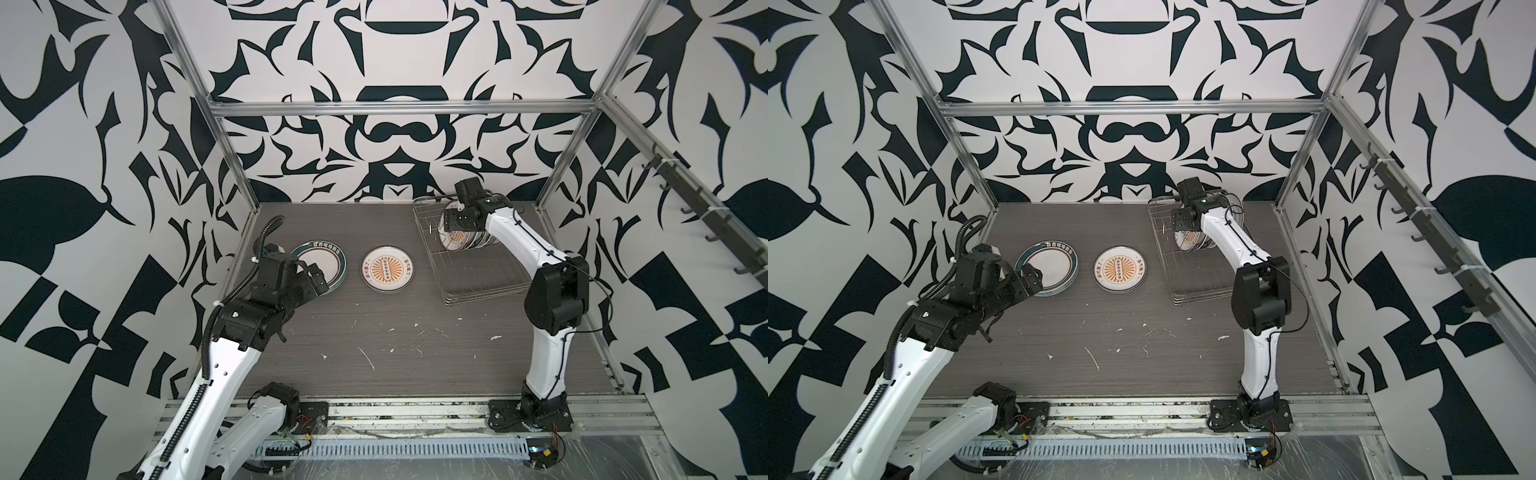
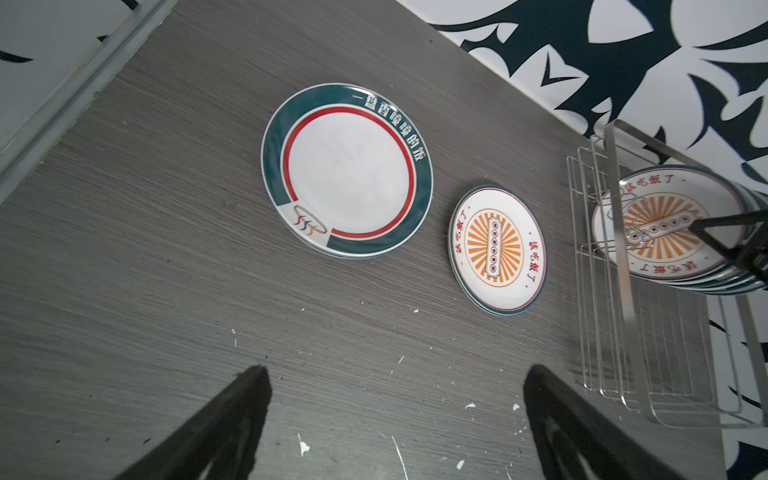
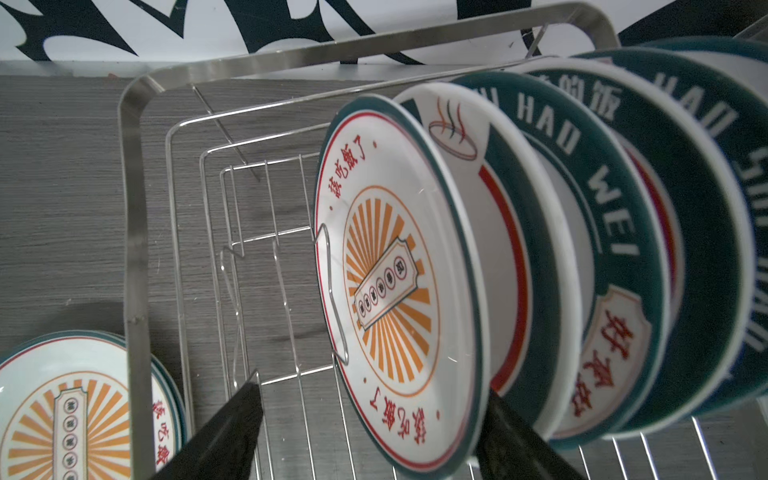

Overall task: Unload the plates from the dish rack
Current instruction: 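Open the left gripper and lift away while right reaches into the rack, then grip the rim of the next sunburst plate in the rack with right gripper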

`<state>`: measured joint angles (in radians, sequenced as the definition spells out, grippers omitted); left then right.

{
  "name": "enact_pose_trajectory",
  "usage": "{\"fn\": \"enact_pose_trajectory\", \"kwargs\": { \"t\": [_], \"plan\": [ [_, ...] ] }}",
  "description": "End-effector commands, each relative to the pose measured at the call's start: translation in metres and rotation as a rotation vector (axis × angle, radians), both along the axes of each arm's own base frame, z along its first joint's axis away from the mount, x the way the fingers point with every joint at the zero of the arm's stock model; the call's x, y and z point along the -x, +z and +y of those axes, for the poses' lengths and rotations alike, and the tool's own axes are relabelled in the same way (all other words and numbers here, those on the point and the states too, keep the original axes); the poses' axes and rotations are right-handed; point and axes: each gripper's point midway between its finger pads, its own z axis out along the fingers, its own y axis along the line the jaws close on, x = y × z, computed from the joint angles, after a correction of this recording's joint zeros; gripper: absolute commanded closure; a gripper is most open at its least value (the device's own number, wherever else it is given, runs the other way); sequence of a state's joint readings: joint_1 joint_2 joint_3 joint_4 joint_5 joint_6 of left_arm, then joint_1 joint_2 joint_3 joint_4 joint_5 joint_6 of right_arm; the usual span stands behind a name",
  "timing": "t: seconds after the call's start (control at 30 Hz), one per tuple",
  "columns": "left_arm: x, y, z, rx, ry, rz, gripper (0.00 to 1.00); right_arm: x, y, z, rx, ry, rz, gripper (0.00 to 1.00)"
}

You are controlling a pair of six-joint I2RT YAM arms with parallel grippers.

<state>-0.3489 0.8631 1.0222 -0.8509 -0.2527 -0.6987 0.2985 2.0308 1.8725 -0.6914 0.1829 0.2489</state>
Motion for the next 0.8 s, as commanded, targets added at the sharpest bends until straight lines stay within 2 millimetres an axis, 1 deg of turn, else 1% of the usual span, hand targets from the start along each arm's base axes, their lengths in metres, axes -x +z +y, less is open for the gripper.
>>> {"fn": "enact_pose_trajectory", "kwargs": {
  "t": [0.0,0.17,0.2,0.23,0.33,0.43,0.47,0.53,0.57,0.63,0.67,0.7,0.77],
  "plan": [
    [0.003,-0.009,0.011,-0.017,0.064,0.018,0.01,-0.013,0.016,0.002,-0.028,0.035,-0.038,0.22],
    [0.005,-0.016,0.016,-0.026,0.100,0.035,0.01,-0.024,0.006,0.003,-0.059,0.050,-0.037,0.27],
    [0.005,-0.017,0.016,-0.026,0.103,0.038,0.01,-0.024,0.004,0.003,-0.060,0.052,-0.033,0.29],
    [0.005,-0.020,0.017,-0.027,0.105,0.044,0.01,-0.024,0.002,0.004,-0.063,0.053,-0.033,0.32],
    [0.004,-0.027,0.017,-0.034,0.115,0.071,0.01,-0.026,-0.001,0.008,-0.071,0.073,-0.035,0.47],
    [0.004,-0.033,0.018,-0.039,0.128,0.102,0.01,-0.029,0.000,0.008,-0.061,0.083,-0.034,0.61],
    [0.004,-0.034,0.017,-0.041,0.126,0.106,0.01,-0.030,0.000,0.008,-0.057,0.085,-0.035,0.68],
    [0.005,-0.034,0.020,-0.051,0.137,0.103,0.01,-0.030,0.001,0.008,-0.051,0.094,-0.036,0.78],
    [0.006,-0.033,0.024,-0.058,0.154,0.095,0.01,-0.030,0.002,0.007,-0.047,0.095,-0.036,0.84],
    [0.008,-0.032,0.026,-0.060,0.157,0.082,0.01,-0.030,0.005,0.007,-0.040,0.099,-0.037,0.91],
    [0.009,-0.031,0.028,-0.066,0.163,0.073,0.01,-0.029,0.008,0.006,-0.033,0.099,-0.039,0.97],
    [0.010,-0.030,0.030,-0.069,0.171,0.066,0.01,-0.028,0.010,0.004,-0.028,0.098,-0.037,1.00],
    [0.012,-0.030,0.034,-0.073,0.186,0.052,0.01,-0.026,0.021,0.001,-0.011,0.097,-0.052,1.00]
  ]
}}
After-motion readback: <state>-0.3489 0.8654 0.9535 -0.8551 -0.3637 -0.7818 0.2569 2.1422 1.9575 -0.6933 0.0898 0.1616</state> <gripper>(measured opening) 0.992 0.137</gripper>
